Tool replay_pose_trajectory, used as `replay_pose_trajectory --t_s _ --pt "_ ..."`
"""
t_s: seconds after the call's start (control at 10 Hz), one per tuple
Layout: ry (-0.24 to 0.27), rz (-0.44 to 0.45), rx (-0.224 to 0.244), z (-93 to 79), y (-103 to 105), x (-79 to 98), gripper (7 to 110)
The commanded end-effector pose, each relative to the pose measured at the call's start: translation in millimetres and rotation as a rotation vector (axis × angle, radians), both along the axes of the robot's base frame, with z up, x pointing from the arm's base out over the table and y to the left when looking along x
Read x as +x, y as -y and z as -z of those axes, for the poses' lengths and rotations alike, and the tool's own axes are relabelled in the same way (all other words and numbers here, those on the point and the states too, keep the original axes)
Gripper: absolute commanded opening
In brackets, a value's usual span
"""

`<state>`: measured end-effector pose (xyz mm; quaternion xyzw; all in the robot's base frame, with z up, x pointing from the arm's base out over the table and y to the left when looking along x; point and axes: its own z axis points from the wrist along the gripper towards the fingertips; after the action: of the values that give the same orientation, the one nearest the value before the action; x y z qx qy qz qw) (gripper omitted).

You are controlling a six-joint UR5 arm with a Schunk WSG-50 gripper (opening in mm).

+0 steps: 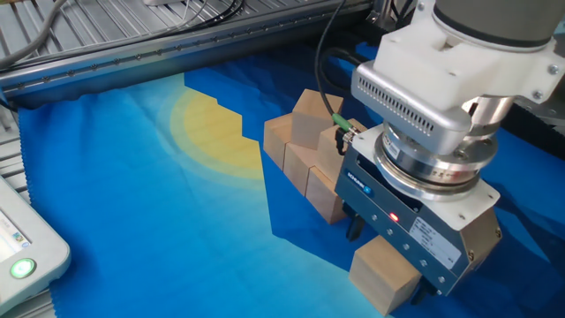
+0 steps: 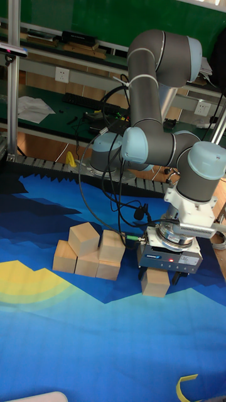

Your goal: Stack the blocks into a pyramid shape

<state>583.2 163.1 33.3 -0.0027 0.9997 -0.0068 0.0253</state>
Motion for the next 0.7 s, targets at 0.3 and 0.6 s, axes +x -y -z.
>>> replay_pose_trajectory --t_s 0.3,0.6 --pt "-0.013 0.064 0.004 -0.7 0.9 -3.3 22" --pt "-0.008 0.067 0.005 -0.7 0.4 -2.0 22"
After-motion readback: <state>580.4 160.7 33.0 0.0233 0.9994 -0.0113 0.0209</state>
